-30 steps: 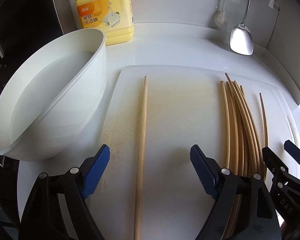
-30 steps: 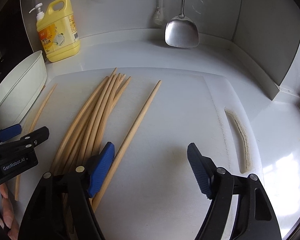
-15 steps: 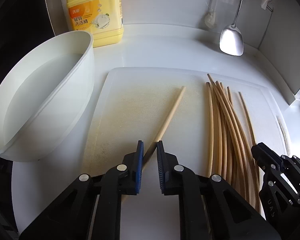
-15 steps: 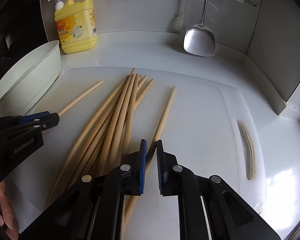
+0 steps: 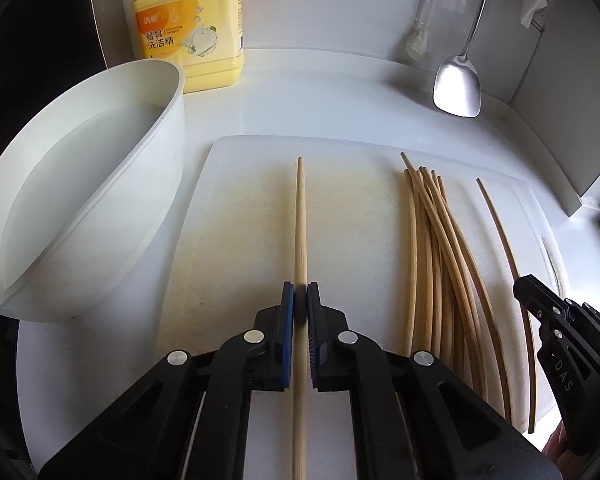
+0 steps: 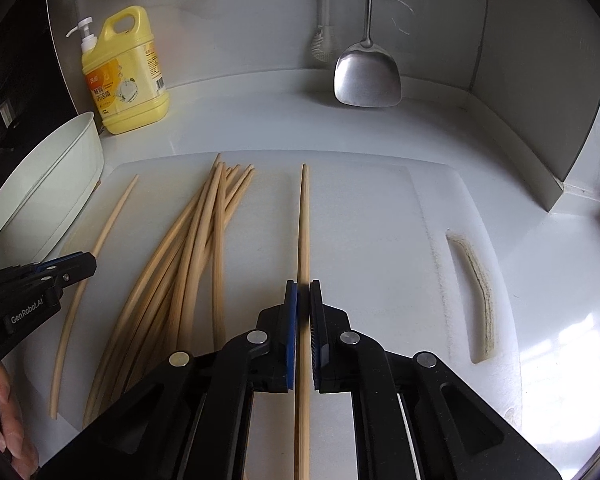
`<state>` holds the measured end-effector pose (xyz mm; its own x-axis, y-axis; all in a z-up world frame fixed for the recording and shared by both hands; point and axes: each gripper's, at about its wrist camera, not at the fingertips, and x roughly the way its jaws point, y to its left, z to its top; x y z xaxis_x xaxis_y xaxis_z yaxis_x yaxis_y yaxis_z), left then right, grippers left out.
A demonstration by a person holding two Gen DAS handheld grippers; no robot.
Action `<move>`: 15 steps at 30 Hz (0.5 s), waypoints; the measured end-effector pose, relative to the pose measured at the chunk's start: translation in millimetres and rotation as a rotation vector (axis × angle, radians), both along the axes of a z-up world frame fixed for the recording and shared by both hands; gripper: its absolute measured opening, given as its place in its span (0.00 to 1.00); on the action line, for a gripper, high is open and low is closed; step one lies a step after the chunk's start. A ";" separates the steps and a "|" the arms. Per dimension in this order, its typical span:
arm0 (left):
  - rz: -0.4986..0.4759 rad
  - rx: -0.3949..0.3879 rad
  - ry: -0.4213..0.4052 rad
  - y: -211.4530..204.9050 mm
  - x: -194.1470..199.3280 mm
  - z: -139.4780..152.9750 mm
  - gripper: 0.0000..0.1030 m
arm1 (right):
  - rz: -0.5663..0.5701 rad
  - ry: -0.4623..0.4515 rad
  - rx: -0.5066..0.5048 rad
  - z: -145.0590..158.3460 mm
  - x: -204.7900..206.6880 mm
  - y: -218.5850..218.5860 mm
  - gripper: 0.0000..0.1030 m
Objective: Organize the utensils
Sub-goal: 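Close the left tool on the lone chopstick while the right tool grasps one from the bundle, then carry both held chopsticks over the white water basin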
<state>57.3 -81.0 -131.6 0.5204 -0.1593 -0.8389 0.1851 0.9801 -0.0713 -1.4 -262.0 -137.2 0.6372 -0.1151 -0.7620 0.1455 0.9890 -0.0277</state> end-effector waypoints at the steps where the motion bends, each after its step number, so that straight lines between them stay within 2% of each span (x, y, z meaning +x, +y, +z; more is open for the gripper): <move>1: -0.002 -0.003 -0.003 -0.9 -0.7 1.9 0.07 | -0.004 -0.006 0.001 2.2 -0.3 -1.6 0.06; 9: -0.006 -0.050 -0.032 -5.5 -8.8 39.0 0.07 | 0.047 -0.057 0.032 35.6 -1.4 6.4 0.06; 15: 0.056 -0.079 -0.050 20.3 -14.2 79.7 0.07 | 0.159 -0.092 0.049 73.7 6.4 42.3 0.06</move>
